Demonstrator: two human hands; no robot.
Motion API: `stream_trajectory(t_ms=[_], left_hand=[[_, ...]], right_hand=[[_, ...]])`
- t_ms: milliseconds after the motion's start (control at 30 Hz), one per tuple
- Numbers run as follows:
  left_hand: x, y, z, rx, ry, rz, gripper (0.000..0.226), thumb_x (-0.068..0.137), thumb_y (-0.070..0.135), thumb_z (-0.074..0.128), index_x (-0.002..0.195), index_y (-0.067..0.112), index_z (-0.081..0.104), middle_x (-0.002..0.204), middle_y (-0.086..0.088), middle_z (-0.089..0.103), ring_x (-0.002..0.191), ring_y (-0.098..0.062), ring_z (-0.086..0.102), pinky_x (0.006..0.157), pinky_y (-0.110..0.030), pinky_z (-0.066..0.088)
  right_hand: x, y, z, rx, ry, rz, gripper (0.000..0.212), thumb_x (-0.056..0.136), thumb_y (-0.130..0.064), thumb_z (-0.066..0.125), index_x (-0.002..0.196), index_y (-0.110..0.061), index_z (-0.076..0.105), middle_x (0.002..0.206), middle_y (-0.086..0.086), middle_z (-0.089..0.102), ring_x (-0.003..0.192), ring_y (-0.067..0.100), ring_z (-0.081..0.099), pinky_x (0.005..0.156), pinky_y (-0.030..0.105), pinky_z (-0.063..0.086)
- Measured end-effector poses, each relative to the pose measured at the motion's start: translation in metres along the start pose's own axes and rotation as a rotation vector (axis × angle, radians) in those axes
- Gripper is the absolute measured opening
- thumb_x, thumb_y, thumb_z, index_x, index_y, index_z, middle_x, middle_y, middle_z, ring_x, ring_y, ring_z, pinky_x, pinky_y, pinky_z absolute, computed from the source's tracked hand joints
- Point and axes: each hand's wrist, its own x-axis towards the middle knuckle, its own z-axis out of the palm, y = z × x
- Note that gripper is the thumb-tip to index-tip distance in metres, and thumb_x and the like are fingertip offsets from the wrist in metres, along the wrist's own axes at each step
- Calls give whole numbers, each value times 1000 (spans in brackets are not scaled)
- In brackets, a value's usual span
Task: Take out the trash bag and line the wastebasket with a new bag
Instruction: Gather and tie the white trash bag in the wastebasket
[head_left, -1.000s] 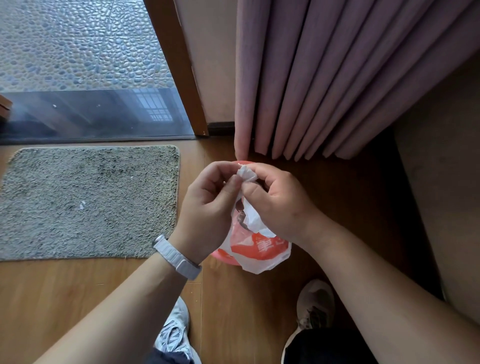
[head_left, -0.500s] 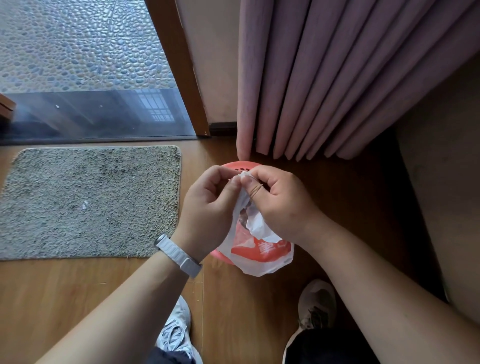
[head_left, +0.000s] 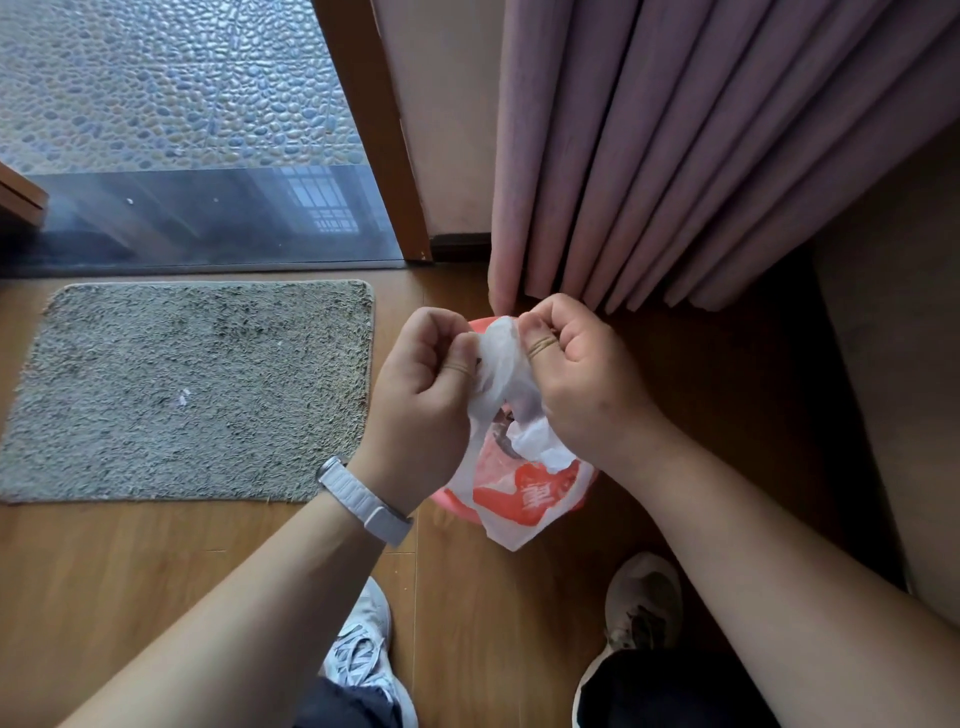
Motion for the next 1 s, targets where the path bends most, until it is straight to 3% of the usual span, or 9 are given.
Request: stream_trajectory(t_ms=[100,233,367,500,633,733,800,867,1000], left_hand=[[5,-2,-1,-67,54,-21,10,90,15,48,81,19,50,73,1,50,68,-16,44,65,-29,39],[8,-5,-4,-131,119,2,11,92,13,45,83,17,49,61,16,56,56,1,53,55,-14,43],[7,-6,-5,-144,156,20,10,93,16,44,85,19,49,61,15,60,56,-4,57,57,-18,48],[2,-8,1,-231,6,-11,8,90,21,58,88,20,51,67,12,60,61,-7,58,63,-20,50],[-4,-14,8,-176,-145,-13,38,73,27,78,100,24,52,76,5,61,67,-10,58,62,-26,50],[-6,-16,10,-141,-154,-46,44,68,24,83,102,28,55,85,-2,66,78,-18,63,69,-32,51],[-5,-17,11,-123,-129,-50,41,69,24,81,100,28,55,83,-4,65,76,-19,62,69,-34,50],[-4,-17,11,-99,-109,-37,34,71,24,78,96,32,56,78,0,64,70,-15,60,66,-30,48],[-2,-15,10,-42,-79,-24,26,77,14,72,91,31,58,72,5,64,66,-11,58,62,-25,48]], right_hand=[[2,3,-8,26,70,47,25,101,-28,44,79,-23,52,62,-13,52,56,1,48,49,17,41],[4,5,-10,65,153,133,25,102,-28,42,82,-19,54,65,-9,57,59,0,56,53,19,48],[8,6,-7,114,196,196,28,102,-32,40,82,-20,55,66,-6,59,61,4,58,55,23,51],[10,8,-7,221,221,267,27,101,-35,41,80,-27,56,66,-12,63,63,4,63,55,22,52],[10,10,-5,245,209,262,27,99,-37,42,78,-28,57,64,-10,62,63,7,63,57,27,52],[11,10,-4,261,210,256,28,97,-37,42,74,-29,56,69,-4,60,70,17,62,63,42,56],[11,9,-5,271,198,269,27,98,-36,43,76,-27,56,73,2,61,73,22,64,66,44,57],[11,9,-6,232,183,251,23,99,-31,45,81,-24,56,75,3,64,72,19,66,63,37,58],[10,7,-11,118,172,93,11,94,-23,54,92,-29,45,79,-2,58,70,4,58,59,14,46]])
